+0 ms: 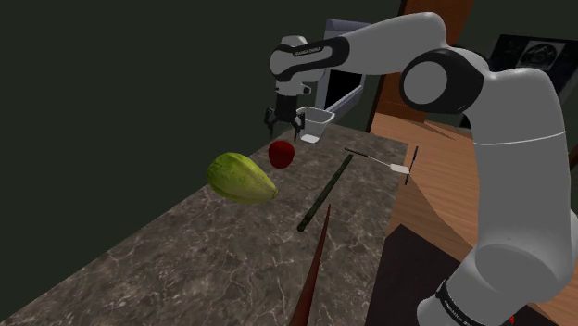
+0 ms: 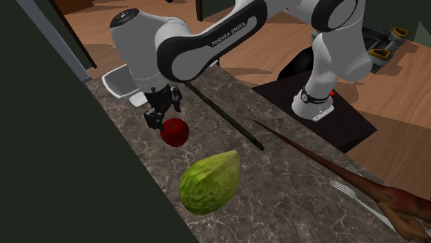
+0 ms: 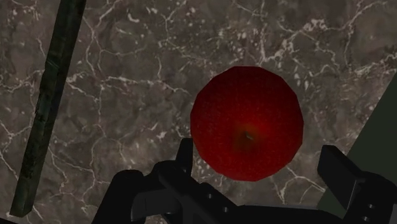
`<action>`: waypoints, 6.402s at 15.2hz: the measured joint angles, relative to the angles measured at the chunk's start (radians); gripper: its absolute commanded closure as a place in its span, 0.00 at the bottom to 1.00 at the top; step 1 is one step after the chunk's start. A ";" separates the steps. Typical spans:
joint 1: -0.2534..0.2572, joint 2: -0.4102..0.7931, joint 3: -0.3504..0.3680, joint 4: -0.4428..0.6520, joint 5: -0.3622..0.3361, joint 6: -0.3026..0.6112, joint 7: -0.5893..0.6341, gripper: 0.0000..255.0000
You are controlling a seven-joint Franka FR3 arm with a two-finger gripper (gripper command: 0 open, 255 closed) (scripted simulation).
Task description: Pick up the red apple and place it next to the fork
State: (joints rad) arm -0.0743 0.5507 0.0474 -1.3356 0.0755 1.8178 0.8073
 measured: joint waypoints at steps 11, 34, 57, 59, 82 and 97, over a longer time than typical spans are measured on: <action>0.002 0.001 0.001 -0.031 0.001 0.035 0.000 1.00; 0.003 -0.013 0.002 0.130 -0.002 -0.142 0.016 1.00; 0.175 -0.505 0.115 -0.427 0.033 -0.047 0.294 1.00; 0.195 -0.536 0.134 -0.455 0.039 -0.045 0.331 1.00; 0.423 -0.689 0.416 -0.495 0.103 -0.084 0.836 1.00; 0.437 -0.686 0.437 -0.680 0.113 0.104 0.837 1.00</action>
State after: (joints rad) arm 0.3631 -0.1355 0.4846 -2.0156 0.1888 1.9222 1.6438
